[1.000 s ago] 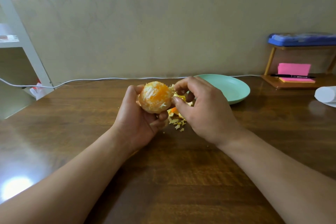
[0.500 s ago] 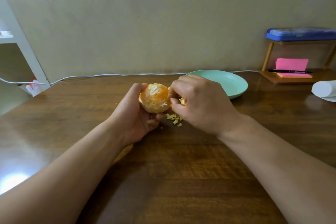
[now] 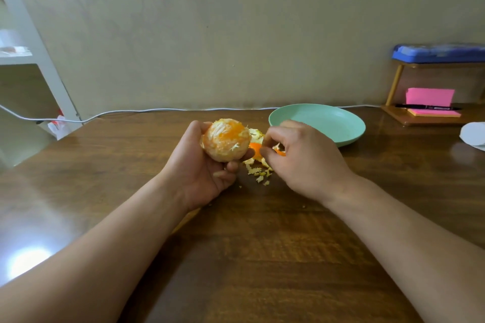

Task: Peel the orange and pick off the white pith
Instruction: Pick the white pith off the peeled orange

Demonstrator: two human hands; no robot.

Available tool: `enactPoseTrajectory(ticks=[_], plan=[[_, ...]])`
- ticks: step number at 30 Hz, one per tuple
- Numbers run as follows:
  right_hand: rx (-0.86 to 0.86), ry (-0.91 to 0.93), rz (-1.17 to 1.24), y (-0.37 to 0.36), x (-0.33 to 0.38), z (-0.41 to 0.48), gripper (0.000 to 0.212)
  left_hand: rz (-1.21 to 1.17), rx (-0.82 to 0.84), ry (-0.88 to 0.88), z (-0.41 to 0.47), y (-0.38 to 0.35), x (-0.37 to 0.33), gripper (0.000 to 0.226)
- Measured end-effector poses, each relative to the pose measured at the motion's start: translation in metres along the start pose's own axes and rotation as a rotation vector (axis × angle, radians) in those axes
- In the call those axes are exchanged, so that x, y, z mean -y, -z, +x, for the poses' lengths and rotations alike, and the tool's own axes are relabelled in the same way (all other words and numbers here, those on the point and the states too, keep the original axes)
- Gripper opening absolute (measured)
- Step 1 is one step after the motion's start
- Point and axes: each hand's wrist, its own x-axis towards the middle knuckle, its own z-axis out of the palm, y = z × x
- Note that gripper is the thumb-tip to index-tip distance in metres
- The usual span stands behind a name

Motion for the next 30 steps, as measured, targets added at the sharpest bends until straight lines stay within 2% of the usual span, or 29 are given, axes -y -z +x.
enactPoseTrajectory(ticks=[1,3,7,11,19,24,28,30], plan=[[-0.001,-0.017,0.026,0.0,0.002,0.0,0.007,-0.003,-0.006,-0.011,0.0,0.0,0.0,0.053],[-0.007,-0.07,0.144,-0.002,0.006,-0.001,0.009,-0.005,-0.021,-0.037,0.001,0.001,0.0,0.053],[0.117,-0.215,0.437,-0.006,0.021,-0.005,0.026,0.033,-0.018,-0.1,0.002,0.0,0.002,0.05],[0.134,-0.305,0.566,-0.011,0.026,-0.005,0.036,0.102,-0.057,-0.175,0.0,-0.005,0.004,0.048],[0.17,-0.437,0.769,-0.012,0.026,-0.003,0.016,0.174,-0.09,-0.277,0.0,-0.007,0.006,0.052],[0.162,-0.524,0.826,-0.013,0.026,-0.003,0.012,0.301,-0.152,-0.368,0.005,-0.004,0.012,0.053],[0.142,-0.601,0.912,-0.013,0.028,-0.002,0.009,0.364,-0.17,-0.41,0.007,-0.007,0.017,0.068],[0.13,-0.628,0.932,-0.014,0.028,-0.003,0.01,0.316,-0.158,-0.394,0.008,-0.01,0.019,0.061]])
